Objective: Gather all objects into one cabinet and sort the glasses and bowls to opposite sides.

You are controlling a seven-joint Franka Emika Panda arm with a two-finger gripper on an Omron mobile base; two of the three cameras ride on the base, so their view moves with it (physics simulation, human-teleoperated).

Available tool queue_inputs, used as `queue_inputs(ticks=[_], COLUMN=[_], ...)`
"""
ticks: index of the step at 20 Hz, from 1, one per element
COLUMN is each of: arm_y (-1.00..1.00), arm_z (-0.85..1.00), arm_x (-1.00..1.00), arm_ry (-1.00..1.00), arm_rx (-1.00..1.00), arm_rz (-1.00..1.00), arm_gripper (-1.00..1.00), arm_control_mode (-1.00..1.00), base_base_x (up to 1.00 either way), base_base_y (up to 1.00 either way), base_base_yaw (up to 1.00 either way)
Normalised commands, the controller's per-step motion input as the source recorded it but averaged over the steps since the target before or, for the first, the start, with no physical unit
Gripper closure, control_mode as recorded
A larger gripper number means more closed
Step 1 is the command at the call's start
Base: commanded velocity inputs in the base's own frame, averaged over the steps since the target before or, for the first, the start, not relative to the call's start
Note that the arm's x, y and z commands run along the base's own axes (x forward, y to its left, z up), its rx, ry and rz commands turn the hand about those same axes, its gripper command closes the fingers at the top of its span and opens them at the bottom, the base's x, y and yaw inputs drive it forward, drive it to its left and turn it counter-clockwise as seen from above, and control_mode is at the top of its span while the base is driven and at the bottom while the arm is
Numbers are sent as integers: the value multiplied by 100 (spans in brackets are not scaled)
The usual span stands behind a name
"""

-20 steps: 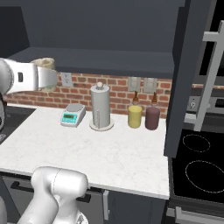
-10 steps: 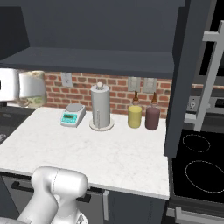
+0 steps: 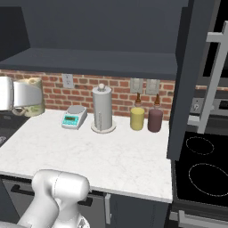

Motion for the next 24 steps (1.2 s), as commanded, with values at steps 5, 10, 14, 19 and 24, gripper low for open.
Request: queue_inputs(ticks=[5,10,14,19,24], arm_y=[0,0,0,0,0], arm_z=[-6,0,0,0,0], arm_x=[0,0,0,0,0], arm_ry=[-2,0,0,0,0], arm_rx=[0,0,0,0,0], arm_rz=[0,0,0,0,0], arm_gripper=[100,100,100,100,100], arm_control_mode=[-100,100,100,100,100], base_base_x=[0,-25,-100,-100,-63], base_base_y=[0,0,-7,3,82], base_base_yaw=[0,0,-1,-7,-5])
